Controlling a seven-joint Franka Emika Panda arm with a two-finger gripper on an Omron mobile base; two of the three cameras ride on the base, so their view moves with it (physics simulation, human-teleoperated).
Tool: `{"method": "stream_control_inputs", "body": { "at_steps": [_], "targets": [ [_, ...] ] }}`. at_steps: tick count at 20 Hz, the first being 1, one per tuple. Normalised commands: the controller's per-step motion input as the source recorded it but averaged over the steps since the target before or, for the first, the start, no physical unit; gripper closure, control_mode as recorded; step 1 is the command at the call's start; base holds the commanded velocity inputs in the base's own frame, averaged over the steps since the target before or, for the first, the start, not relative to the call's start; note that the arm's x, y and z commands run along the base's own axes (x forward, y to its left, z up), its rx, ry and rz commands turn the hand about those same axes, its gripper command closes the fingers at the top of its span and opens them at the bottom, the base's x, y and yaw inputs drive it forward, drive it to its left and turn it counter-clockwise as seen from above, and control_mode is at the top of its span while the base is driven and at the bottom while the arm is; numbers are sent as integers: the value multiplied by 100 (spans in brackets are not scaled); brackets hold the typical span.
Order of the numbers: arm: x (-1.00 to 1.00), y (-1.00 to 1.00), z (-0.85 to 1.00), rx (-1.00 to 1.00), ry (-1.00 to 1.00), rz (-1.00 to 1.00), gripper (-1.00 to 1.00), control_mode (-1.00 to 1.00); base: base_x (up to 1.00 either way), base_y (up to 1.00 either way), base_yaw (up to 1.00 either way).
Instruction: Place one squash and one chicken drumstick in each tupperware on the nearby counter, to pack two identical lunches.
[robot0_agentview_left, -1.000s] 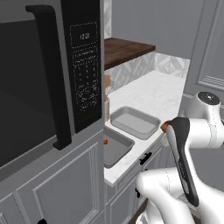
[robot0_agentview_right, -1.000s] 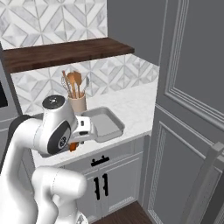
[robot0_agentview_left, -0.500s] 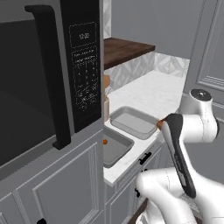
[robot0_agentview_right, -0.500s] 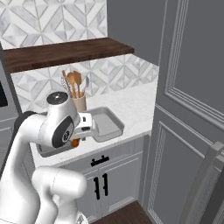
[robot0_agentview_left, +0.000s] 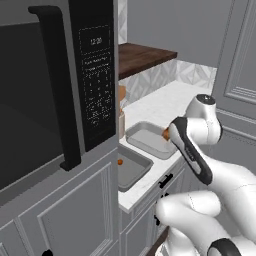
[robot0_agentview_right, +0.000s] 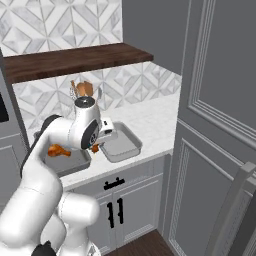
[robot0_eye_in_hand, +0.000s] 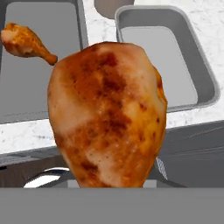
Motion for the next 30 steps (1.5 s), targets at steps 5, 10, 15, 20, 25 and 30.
{"method": "stream_control_inputs", "body": {
  "at_steps": [5,10,15,20,25,30],
  "targets": [
    [100,9,-7,-1,9,16,100,-100,0,0,0],
    [100,1,0,-5,26,7,100,-100,0,0,0],
    [66,-1,-21,-1,12,8,100,-100,0,0,0],
    [29,0,-66,0,0,4,100,-100,0,0,0],
    [63,0,-86,0,0,6,100,-100,0,0,0],
    [43,0,-41,0,0,4,100,-100,0,0,0]
  ]
}}
